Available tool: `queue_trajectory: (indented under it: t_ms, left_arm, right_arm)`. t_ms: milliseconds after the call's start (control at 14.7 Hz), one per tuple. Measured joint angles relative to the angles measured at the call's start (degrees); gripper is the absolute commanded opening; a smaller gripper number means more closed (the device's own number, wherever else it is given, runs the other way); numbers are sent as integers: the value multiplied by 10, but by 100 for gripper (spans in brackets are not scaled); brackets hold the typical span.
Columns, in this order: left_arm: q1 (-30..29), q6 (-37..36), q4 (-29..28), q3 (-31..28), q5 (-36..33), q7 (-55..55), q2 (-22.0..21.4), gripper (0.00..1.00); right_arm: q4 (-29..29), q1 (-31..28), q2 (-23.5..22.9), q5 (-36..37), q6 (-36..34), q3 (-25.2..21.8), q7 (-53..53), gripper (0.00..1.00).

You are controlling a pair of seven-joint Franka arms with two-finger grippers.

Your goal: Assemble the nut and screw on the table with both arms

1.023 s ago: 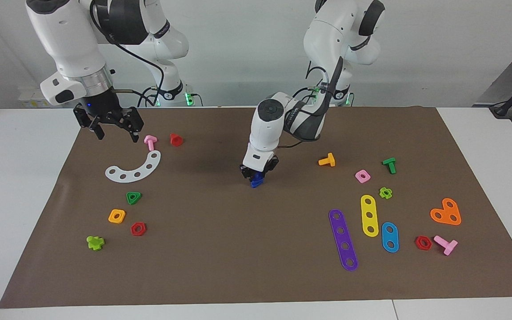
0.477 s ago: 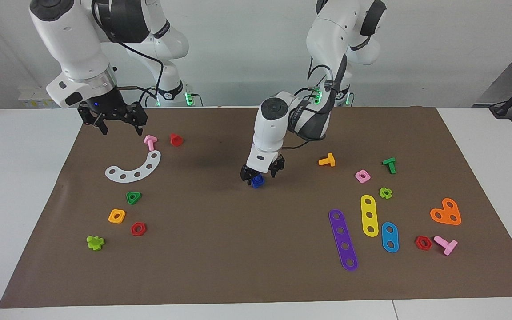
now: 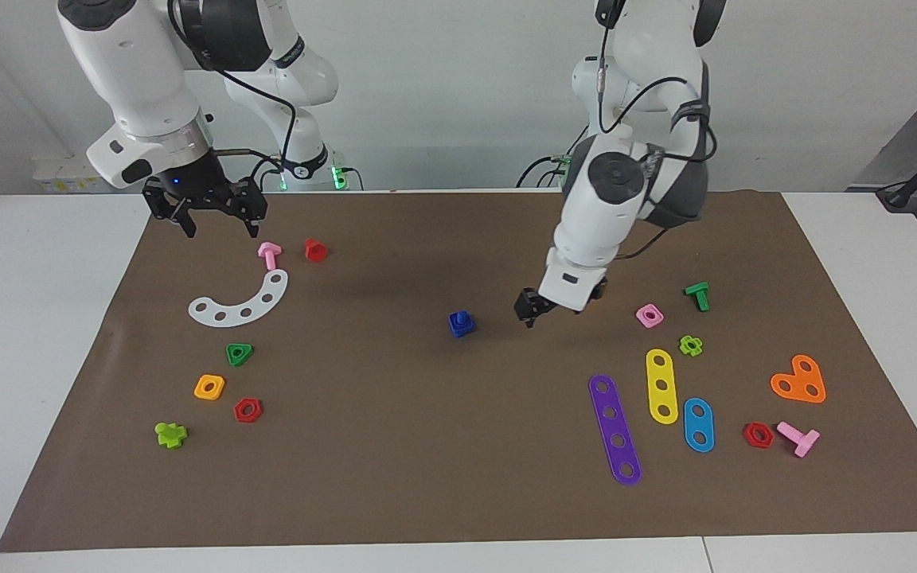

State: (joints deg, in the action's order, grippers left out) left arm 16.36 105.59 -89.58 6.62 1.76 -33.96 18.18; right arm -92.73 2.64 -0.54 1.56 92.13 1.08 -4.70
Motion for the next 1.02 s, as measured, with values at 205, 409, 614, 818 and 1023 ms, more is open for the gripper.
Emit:
queue_trajectory:
  t_ms: [205, 409, 614, 818, 1023]
  left_arm:
    - [-89, -66, -1, -4, 1, 119, -26, 100]
    - [-167, -114, -1, -5, -10, 225, -44, 100]
    - [-200, -135, -1, -5, -47, 309, -77, 100]
    - [-215, -138, 0, -6, -48, 335, -119, 100]
    - [-217, -143, 13, -5, -30, 337, -133, 100]
  right_arm:
    - [0, 0, 0, 0, 0, 0, 0, 100]
    - [0, 0, 0, 0, 11, 0, -5, 100]
    - [0, 3, 0, 0, 15, 1, -7, 100]
    - [0, 5, 0, 0, 15, 2, -7, 100]
    - [0, 5, 0, 0, 15, 2, -7, 100]
